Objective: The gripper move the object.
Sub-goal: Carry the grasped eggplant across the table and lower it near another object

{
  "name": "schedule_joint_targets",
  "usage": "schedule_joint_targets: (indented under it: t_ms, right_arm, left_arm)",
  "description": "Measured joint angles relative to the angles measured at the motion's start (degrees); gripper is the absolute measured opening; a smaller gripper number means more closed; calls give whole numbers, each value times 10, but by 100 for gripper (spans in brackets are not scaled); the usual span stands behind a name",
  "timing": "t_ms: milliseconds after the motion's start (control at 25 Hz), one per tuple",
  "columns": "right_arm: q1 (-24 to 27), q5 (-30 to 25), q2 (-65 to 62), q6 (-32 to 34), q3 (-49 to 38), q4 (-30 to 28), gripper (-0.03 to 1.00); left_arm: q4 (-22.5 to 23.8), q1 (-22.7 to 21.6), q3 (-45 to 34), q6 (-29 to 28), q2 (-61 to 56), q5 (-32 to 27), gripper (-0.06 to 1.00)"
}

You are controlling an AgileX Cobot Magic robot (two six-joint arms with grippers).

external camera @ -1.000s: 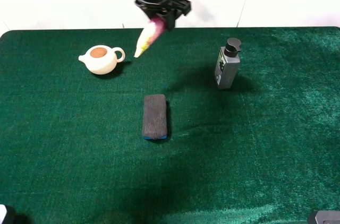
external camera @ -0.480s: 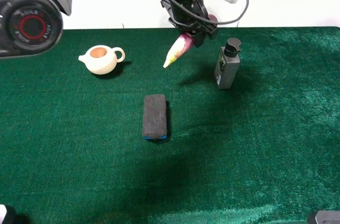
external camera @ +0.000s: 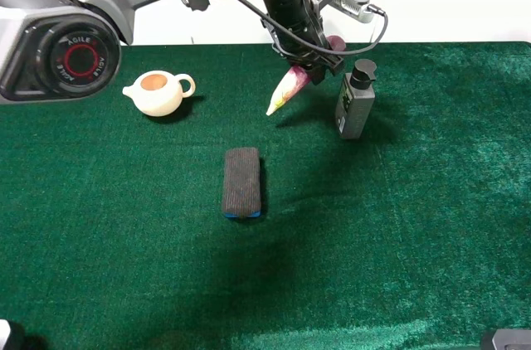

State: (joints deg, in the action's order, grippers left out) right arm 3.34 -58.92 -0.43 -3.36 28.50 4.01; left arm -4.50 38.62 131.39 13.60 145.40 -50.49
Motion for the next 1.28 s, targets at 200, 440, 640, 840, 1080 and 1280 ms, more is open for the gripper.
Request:
schedule_joint_targets:
  t_ms: [200,440,640,840,1080,1280]
  right_arm:
    - [0,0,0,0,0,0,69]
    - [0,0,0,0,0,0,69]
    - [0,0,0,0,0,0,69]
    - [0,0,0,0,0,0,69]
    - [0,0,0,0,0,0,69]
    - [0,0,0,0,0,0,69]
  left_arm:
    - [-2,0,0,0,8,12,47]
    - [-6,0,2,0,24,21,47]
    - [-13,0,2,0,30,31,47]
    - [-15,0,2,0,30,38,47]
    - [-16,0,2,0,30,39,47]
    - [-18,0,2,0,31,40,62]
